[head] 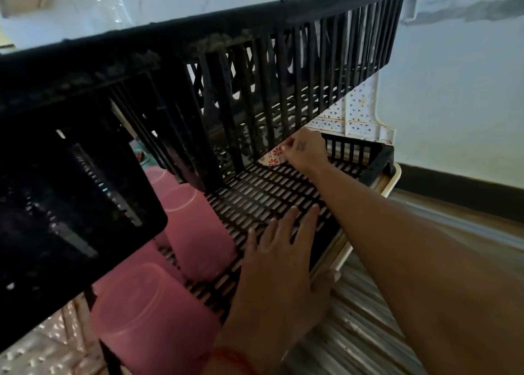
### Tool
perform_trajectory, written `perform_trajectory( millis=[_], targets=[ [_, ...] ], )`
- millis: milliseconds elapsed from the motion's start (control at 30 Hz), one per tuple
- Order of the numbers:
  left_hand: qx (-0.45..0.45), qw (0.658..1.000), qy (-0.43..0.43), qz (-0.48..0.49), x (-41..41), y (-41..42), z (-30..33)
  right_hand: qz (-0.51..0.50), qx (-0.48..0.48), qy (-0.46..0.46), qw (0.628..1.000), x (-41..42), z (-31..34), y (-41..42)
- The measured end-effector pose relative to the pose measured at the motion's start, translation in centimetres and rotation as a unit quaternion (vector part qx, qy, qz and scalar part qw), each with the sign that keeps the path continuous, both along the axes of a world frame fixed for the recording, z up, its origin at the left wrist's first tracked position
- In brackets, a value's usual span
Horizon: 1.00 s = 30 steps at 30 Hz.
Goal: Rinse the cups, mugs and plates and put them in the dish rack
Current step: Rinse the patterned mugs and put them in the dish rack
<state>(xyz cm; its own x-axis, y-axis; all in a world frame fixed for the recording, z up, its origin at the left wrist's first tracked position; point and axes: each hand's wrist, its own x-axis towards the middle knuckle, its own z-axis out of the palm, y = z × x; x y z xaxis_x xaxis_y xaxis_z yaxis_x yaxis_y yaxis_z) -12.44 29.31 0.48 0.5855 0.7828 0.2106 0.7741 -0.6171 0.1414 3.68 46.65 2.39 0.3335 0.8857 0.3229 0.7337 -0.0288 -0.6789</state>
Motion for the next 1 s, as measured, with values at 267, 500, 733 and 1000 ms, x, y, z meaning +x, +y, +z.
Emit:
perform_trajectory(
  millis=[267,500,733,1000],
  targets=[
    [-0.018,0.999,-0.028,0.007,0.4,0.0,0.3,0.048,-0.026,-0.097,0.994,0.4,-0.1,-2.7],
    [-0.01,1.0,0.014,0.01,0.4,-1.3,1.8,0.074,0.039,-0.036,0.996,3.4,1.5,-11.2],
    [-0.021,0.996,-0.078,-0.035,2.7,-8.8,4.1,0.052,0.071,-0.042,0.995,7.8,6.1,-25.7],
    [-0.124,0.983,-0.054,-0.122,4.9,-22.0,1.0,-0.052,-0.017,0.03,0.998,9.4,2.2,-42.6]
  ],
)
